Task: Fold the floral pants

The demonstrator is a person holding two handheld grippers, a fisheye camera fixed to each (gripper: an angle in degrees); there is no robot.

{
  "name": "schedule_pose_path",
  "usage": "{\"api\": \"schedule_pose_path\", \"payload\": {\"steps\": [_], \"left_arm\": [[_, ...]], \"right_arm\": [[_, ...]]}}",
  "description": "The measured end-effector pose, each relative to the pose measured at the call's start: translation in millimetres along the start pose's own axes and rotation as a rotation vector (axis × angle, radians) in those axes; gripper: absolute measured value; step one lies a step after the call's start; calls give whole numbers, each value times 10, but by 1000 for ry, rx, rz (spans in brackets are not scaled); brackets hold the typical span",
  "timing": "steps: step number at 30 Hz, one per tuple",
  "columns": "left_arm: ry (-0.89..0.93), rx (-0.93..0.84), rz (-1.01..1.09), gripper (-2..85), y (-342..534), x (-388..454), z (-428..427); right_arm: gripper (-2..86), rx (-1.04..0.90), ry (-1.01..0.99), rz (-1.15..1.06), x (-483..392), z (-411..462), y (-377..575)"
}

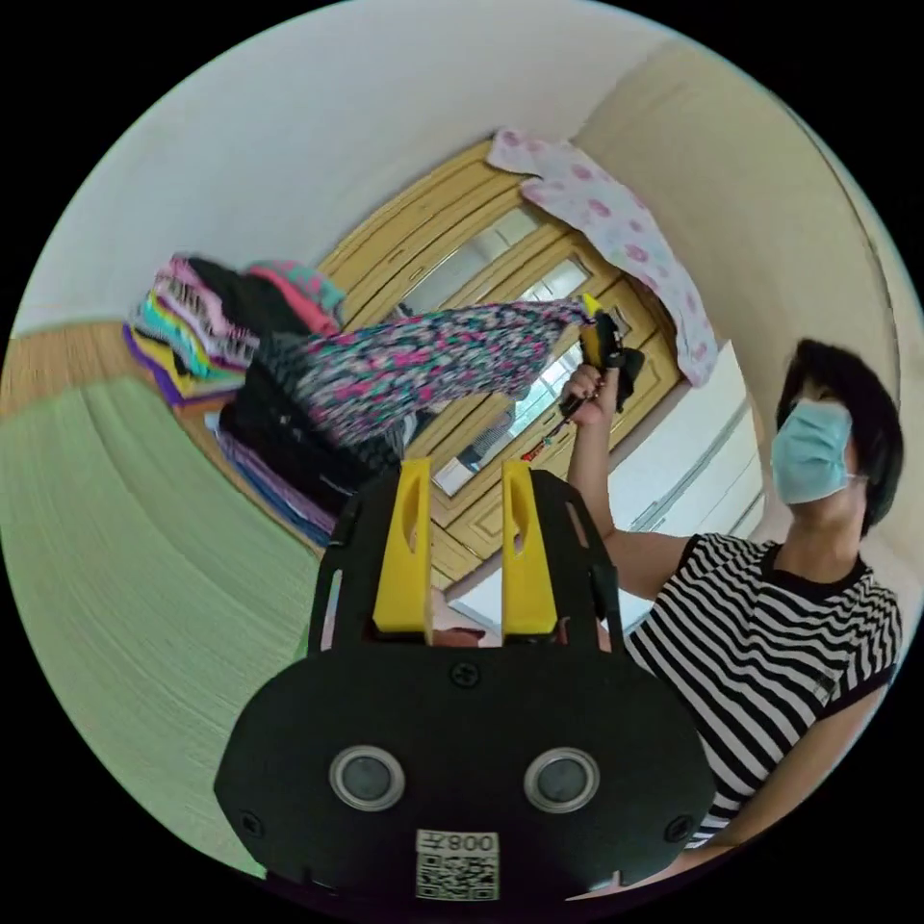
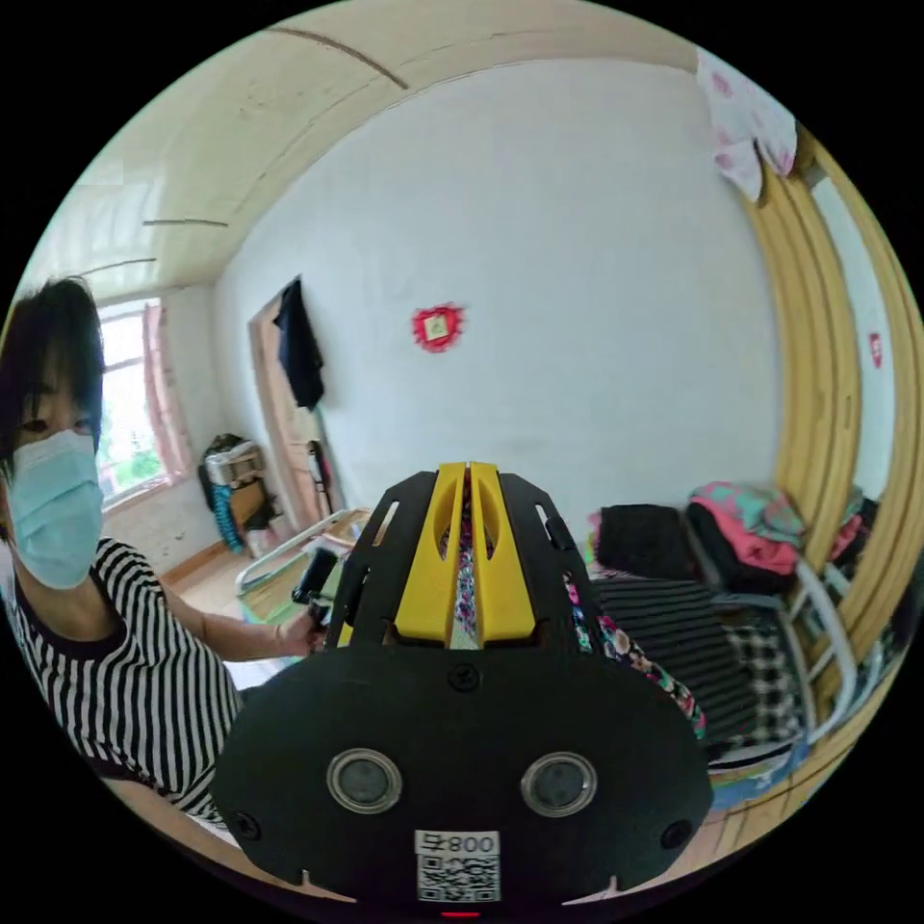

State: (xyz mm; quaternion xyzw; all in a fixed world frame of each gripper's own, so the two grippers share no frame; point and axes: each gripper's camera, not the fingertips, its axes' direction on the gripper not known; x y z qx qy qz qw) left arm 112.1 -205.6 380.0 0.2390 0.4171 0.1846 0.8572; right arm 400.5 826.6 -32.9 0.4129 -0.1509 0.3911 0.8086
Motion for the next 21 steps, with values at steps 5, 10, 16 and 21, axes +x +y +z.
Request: {"api": "schedule_pose_path", "payload": {"steps": [5,10,16,21], "left_arm": [[-249,54,144,112,251,699,-563],[-455,57,45,104,814,910,-1091],[-402,0,-95,54,1343,857,-1403],[-481,9,-155,27,1614,944,-1673]], "right_arm": [[4,-122,-283,132,-543,1522,695],[5,-306,-453,204,-1157,2914,1270],[5,-523,-560,200,-2050,4171,1785],[6,-621,-547,220,-2359,4769,2090]]}}
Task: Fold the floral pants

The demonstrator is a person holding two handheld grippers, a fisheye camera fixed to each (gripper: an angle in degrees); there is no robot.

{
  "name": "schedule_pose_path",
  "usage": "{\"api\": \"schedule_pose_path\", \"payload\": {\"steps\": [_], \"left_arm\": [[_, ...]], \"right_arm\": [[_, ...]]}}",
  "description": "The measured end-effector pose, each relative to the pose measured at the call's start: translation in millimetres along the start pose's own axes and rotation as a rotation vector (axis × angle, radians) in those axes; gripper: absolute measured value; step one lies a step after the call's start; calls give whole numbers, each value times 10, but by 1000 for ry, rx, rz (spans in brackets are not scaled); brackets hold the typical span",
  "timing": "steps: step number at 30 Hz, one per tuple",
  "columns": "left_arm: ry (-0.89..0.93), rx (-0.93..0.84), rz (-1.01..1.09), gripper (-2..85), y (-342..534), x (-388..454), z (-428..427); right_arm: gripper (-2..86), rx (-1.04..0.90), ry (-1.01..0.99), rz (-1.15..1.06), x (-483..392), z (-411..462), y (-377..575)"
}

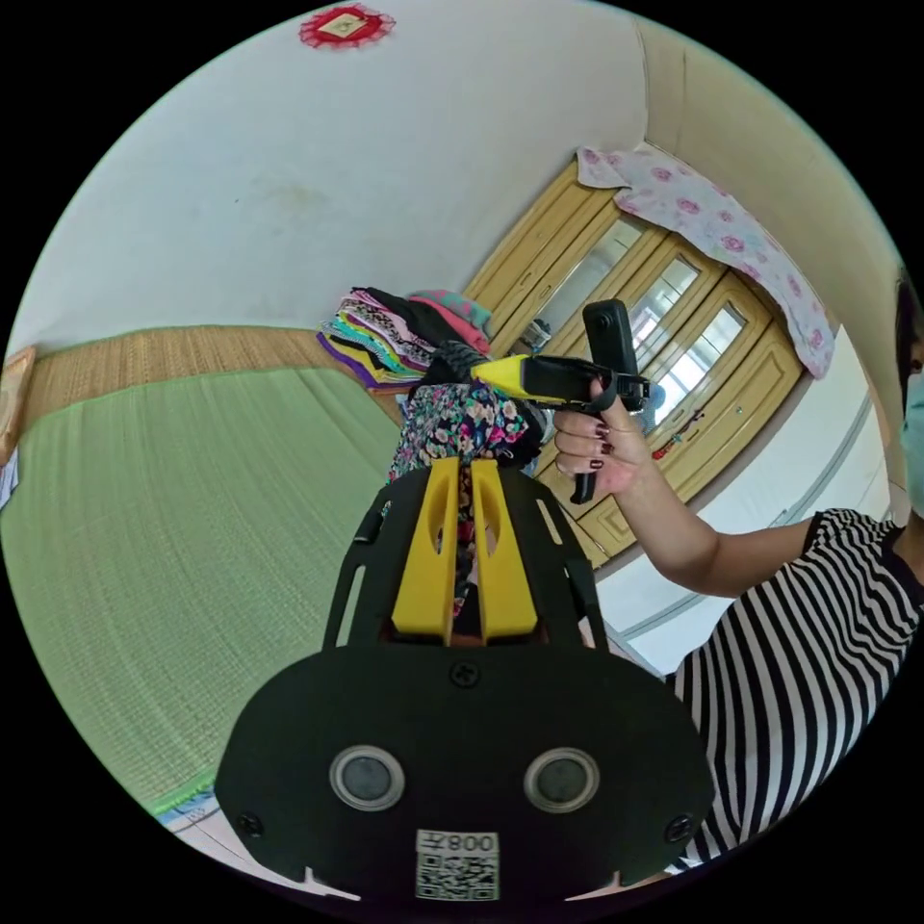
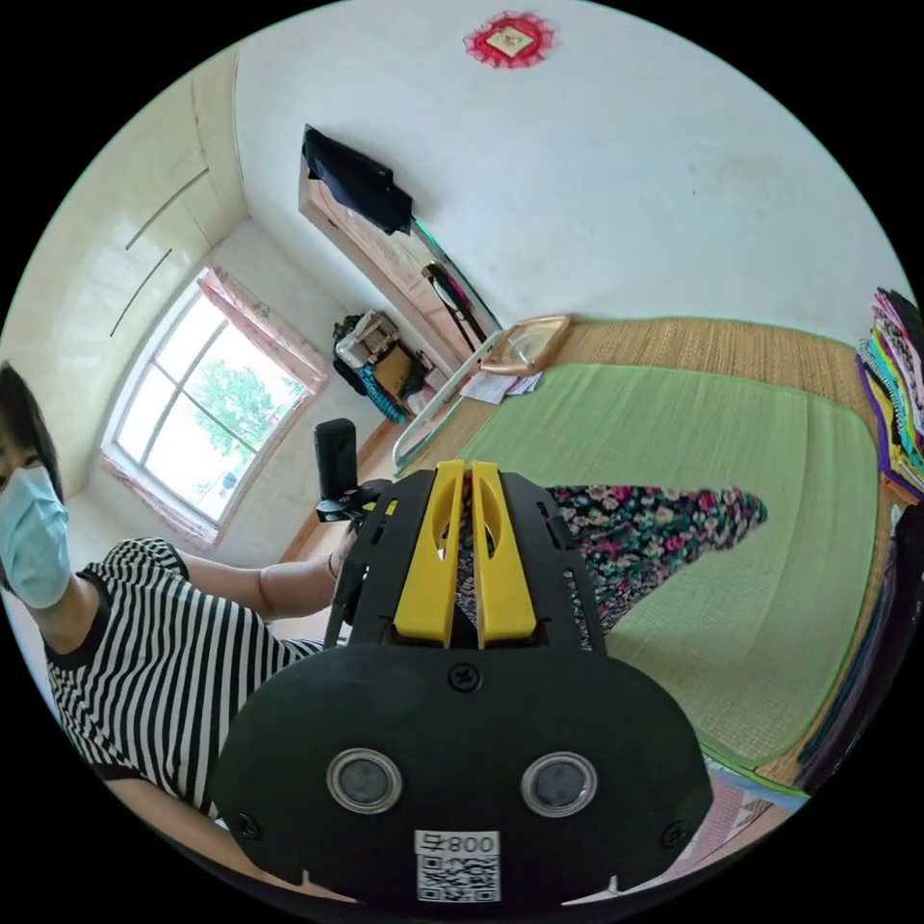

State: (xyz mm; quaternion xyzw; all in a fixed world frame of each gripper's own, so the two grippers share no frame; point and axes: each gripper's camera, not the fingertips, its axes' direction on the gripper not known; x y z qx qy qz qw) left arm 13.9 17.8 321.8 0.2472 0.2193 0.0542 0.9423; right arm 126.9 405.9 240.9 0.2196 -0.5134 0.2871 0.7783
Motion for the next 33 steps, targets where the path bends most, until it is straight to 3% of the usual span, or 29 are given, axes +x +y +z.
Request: {"api": "schedule_pose_path", "payload": {"steps": [7,13,23,29,33], "left_arm": [[-134,-4,-224,20,472,-441,-466],[-95,14,-335,20,930,-655,-725],[-55,24,-360,22,1189,-788,-1053],[-185,-1,-539,24,1647,-1015,-1390],[-166,71,-752,25,2113,-1246,-1638]], "right_arm": [[3,3,-17,173,525,731,273],[15,-86,-84,287,736,1811,825],[68,-193,-329,201,-6,3318,1009],[66,-434,-159,157,-381,4191,1413],[67,-520,-39,205,-312,4382,1918]]}}
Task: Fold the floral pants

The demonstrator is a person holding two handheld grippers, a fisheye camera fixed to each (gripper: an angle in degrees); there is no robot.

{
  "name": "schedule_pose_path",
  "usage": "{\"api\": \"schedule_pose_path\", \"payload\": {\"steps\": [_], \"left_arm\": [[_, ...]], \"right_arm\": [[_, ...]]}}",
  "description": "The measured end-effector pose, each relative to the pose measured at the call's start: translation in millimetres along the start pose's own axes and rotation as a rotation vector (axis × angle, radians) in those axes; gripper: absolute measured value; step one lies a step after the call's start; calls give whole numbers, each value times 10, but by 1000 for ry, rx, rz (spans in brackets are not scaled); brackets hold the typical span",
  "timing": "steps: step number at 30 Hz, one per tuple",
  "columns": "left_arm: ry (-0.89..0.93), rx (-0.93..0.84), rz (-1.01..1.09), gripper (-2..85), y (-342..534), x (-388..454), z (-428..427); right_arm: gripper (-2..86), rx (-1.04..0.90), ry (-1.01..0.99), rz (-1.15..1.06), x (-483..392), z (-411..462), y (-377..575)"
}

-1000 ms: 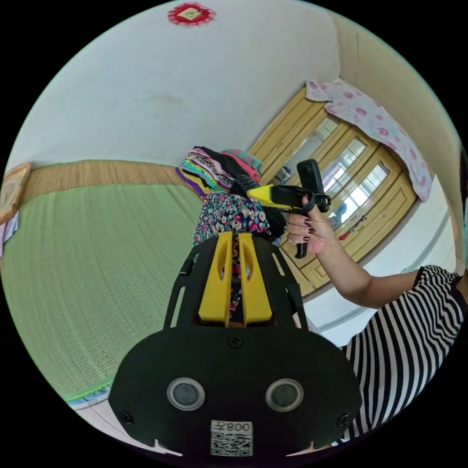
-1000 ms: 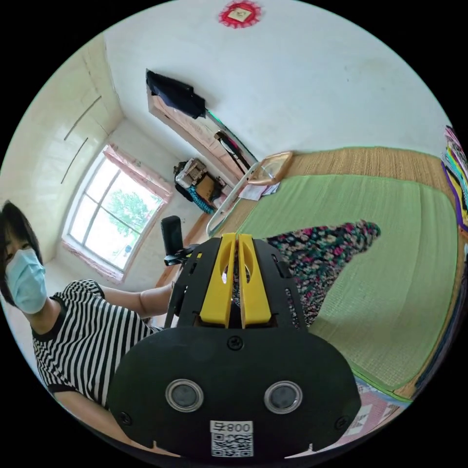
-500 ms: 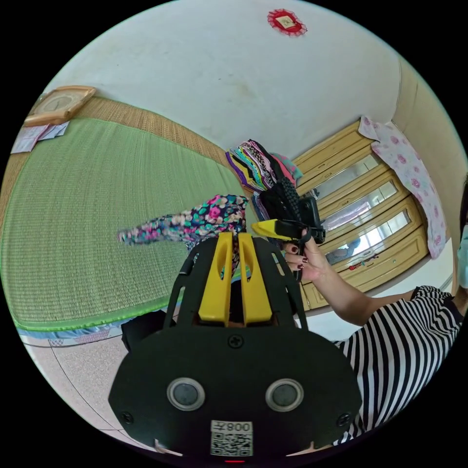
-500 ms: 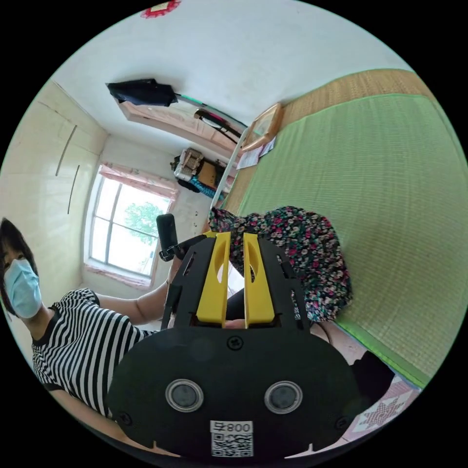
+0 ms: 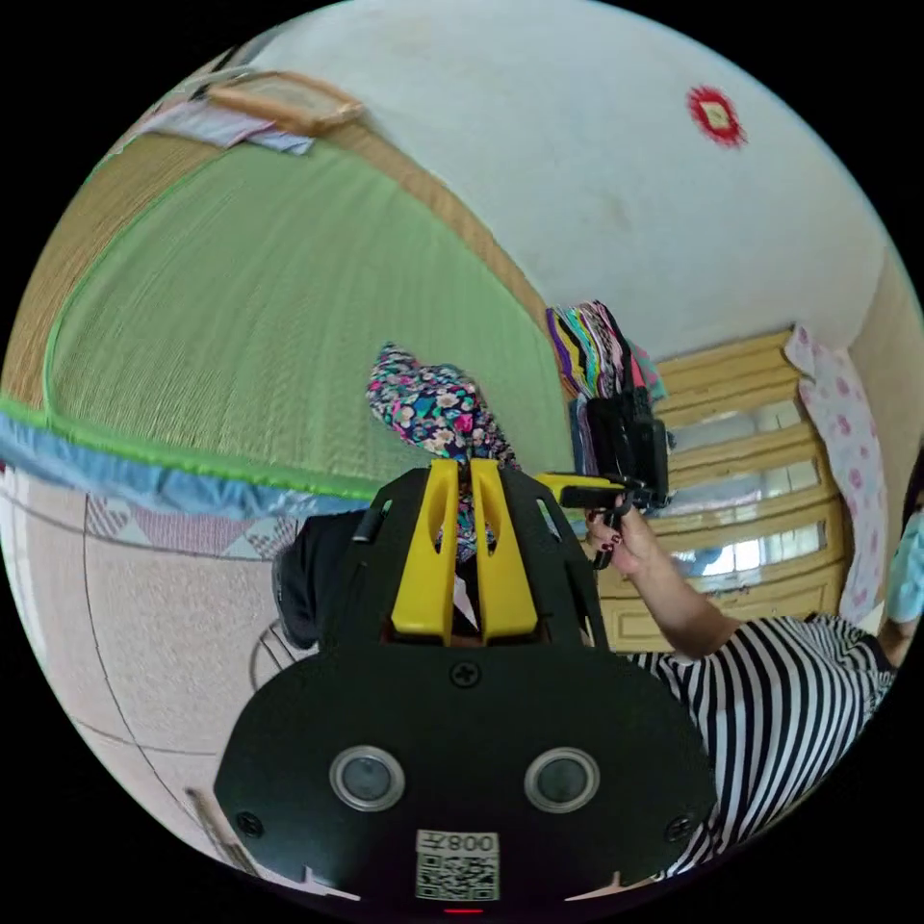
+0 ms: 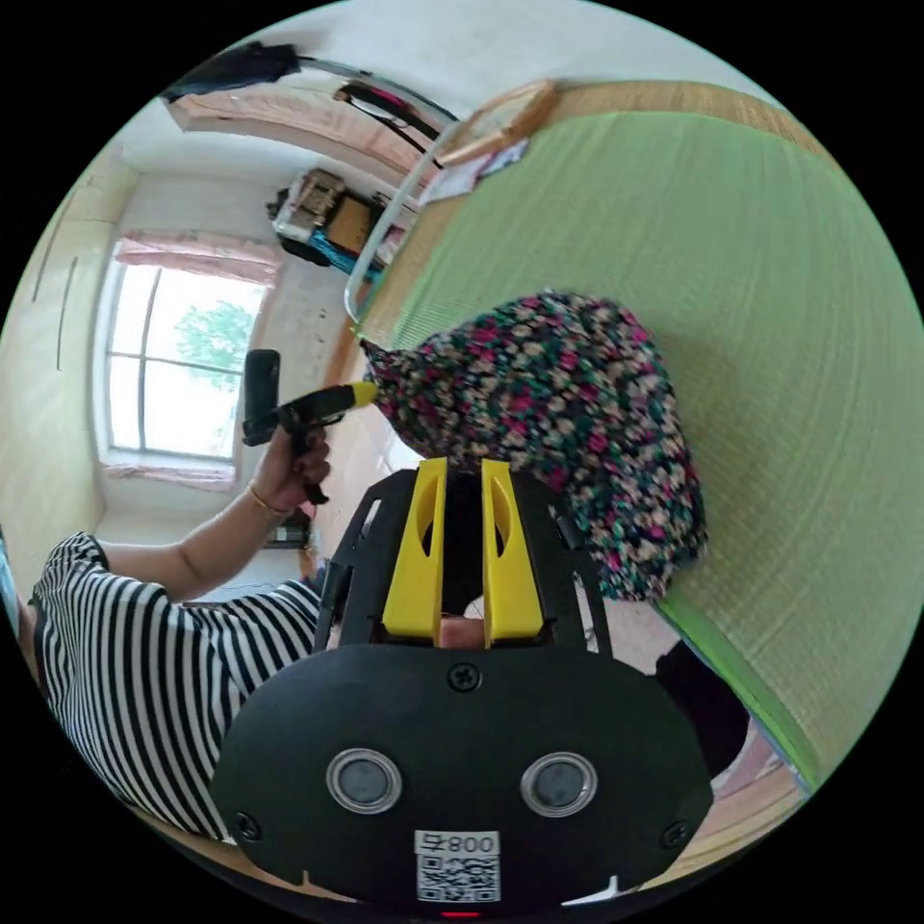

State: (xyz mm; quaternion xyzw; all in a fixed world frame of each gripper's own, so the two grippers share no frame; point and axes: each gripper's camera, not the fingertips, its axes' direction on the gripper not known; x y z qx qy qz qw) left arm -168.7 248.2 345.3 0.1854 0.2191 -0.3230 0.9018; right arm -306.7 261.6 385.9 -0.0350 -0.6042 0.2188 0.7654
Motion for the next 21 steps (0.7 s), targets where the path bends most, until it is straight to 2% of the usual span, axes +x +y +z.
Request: {"api": "schedule_pose_path", "payload": {"steps": [3,7,14,19,21], "left_arm": [[1,23,-72,25,49,-196,-82],[-16,-10,-65,25,34,-264,-98],[22,-13,-99,25,68,-315,-130],[25,-1,-73,30,63,-240,-228],[-47,35,-75,34,82,-196,-310]], "right_arm": [[72,2,107,72,132,34,415],[80,31,228,216,330,31,1017],[63,99,52,390,659,367,1398],[21,150,-43,356,541,257,1506],[16,185,-88,328,456,96,1530]]}}
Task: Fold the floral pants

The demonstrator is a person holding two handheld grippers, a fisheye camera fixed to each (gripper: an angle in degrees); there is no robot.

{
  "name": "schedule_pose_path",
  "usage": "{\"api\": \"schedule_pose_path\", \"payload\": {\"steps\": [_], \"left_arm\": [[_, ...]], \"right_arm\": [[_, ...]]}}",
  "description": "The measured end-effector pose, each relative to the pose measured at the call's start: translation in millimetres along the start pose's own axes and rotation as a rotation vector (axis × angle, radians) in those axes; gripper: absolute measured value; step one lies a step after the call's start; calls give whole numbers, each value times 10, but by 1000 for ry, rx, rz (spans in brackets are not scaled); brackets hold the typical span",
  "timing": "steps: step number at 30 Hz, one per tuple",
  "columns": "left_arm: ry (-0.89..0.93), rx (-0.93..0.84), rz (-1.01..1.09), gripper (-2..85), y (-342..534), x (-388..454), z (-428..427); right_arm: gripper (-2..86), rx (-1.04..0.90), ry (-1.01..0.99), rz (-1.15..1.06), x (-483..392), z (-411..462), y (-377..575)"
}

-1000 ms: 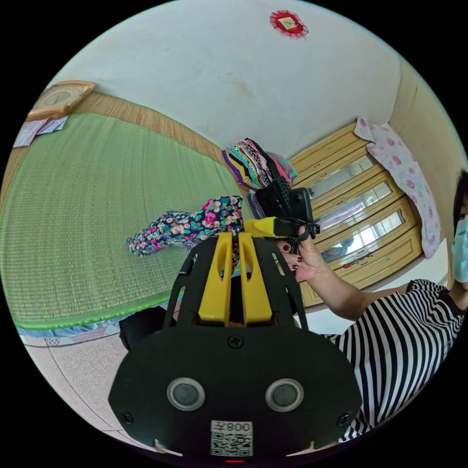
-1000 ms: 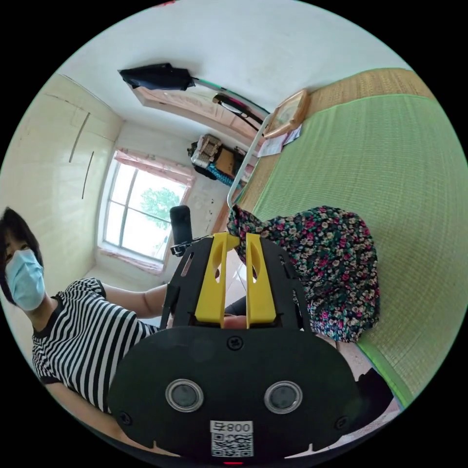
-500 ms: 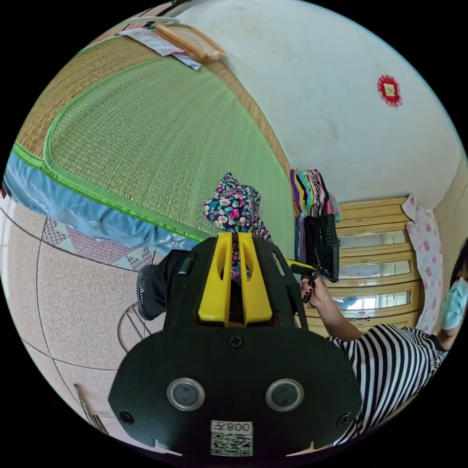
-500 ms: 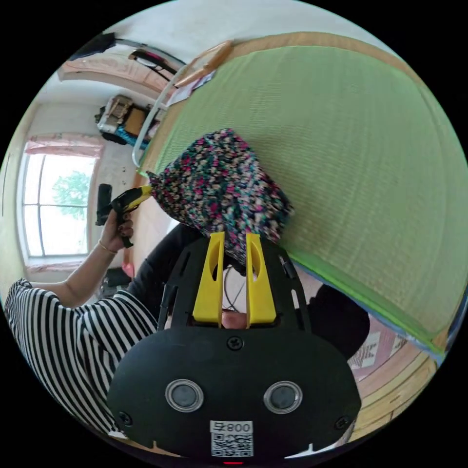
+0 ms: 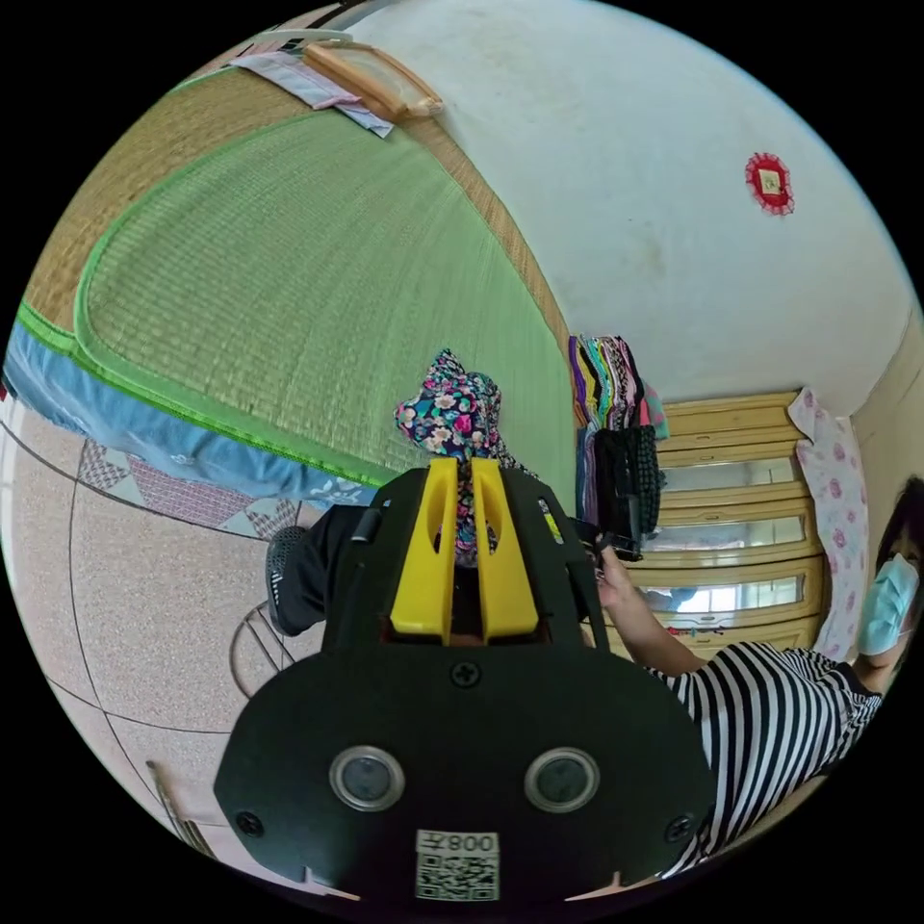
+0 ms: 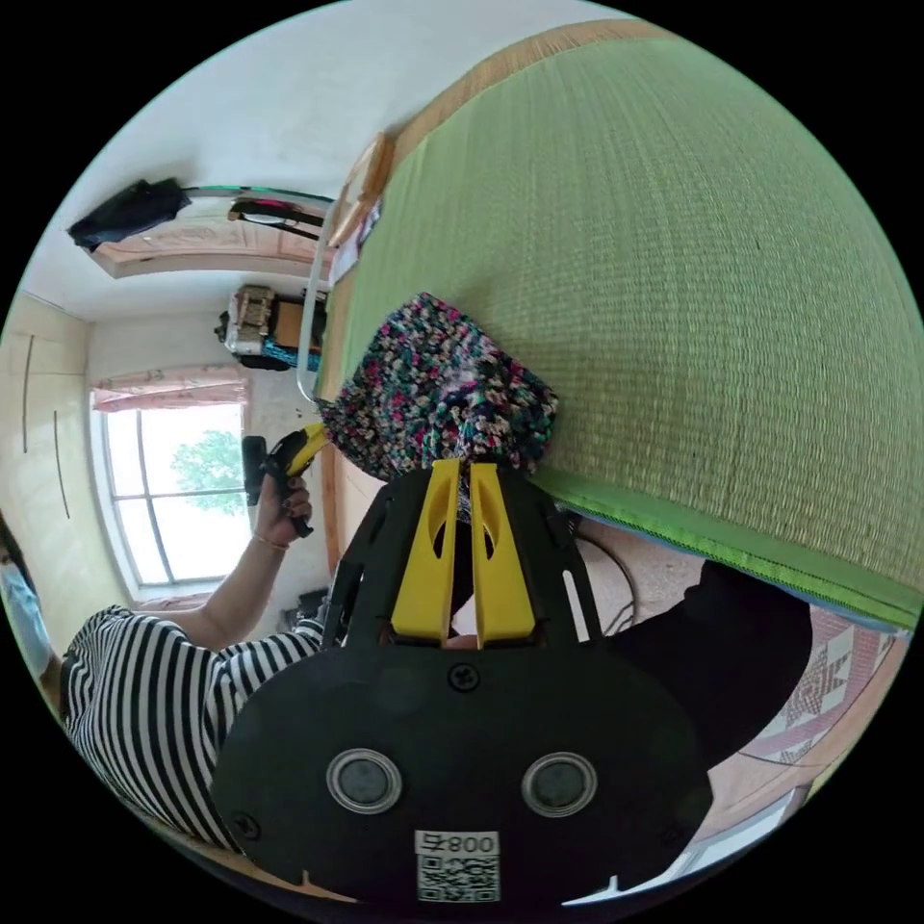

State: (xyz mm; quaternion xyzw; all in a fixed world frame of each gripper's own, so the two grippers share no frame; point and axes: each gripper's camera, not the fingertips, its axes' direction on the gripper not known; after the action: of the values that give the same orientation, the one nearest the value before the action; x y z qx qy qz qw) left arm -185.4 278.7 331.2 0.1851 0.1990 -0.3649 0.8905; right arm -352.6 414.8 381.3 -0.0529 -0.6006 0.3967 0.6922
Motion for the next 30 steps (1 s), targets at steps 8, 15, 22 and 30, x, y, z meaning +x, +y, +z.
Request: {"api": "schedule_pose_path", "payload": {"steps": [8,15,22,30], "left_arm": [[-174,69,281,67,262,671,-125],[-161,-184,628,113,407,1506,536],[-81,-141,570,58,357,1495,293],[41,33,435,30,200,1232,-517]], "right_arm": [[15,14,-156,-132,-733,-385,4],[15,-14,-273,-236,-1437,-314,21],[14,12,-251,-307,-1821,-437,201],[20,182,-171,-259,-1455,-1038,443]]}}
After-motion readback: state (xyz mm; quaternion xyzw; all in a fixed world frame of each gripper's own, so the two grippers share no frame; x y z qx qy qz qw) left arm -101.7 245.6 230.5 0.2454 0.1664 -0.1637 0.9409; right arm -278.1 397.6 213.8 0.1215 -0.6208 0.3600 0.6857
